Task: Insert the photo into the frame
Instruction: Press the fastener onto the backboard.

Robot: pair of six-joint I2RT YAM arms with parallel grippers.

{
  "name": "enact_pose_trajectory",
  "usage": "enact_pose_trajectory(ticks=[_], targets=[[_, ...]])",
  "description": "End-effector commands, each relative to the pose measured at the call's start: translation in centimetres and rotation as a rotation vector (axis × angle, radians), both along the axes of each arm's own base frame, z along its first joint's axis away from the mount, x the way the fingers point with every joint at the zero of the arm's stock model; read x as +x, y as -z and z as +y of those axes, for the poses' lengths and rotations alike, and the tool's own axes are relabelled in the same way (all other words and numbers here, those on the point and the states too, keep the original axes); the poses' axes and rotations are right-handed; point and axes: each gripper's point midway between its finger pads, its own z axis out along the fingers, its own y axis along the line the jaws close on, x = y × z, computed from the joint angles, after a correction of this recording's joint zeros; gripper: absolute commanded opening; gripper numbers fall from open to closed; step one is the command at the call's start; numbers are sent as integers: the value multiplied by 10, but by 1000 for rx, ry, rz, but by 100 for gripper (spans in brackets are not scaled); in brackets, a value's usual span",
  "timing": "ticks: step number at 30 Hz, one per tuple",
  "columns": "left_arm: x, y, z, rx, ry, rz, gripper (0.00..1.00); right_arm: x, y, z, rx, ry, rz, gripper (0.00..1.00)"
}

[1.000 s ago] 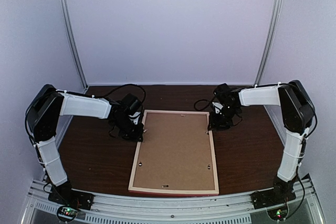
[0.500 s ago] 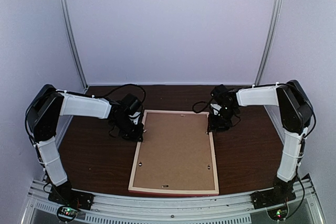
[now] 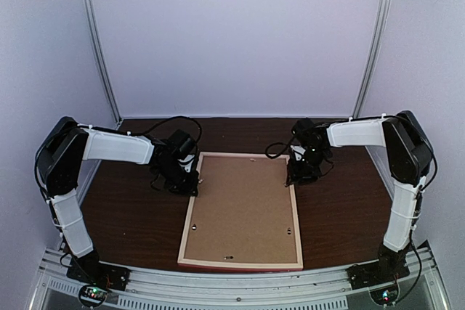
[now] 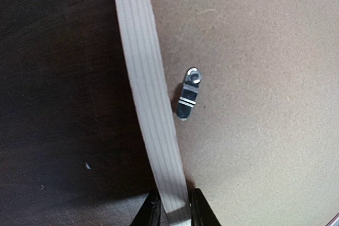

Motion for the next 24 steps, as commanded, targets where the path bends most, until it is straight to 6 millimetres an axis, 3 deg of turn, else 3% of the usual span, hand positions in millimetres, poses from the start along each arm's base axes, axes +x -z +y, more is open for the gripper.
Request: enact_pose_trajectory(ticks=[1, 24], targets=[[-6, 6, -12, -41, 47, 23, 20, -17, 7, 3, 8, -25, 64, 46], [-8, 6, -10, -39, 47, 24, 20, -9, 19, 18, 39, -32, 61, 46]])
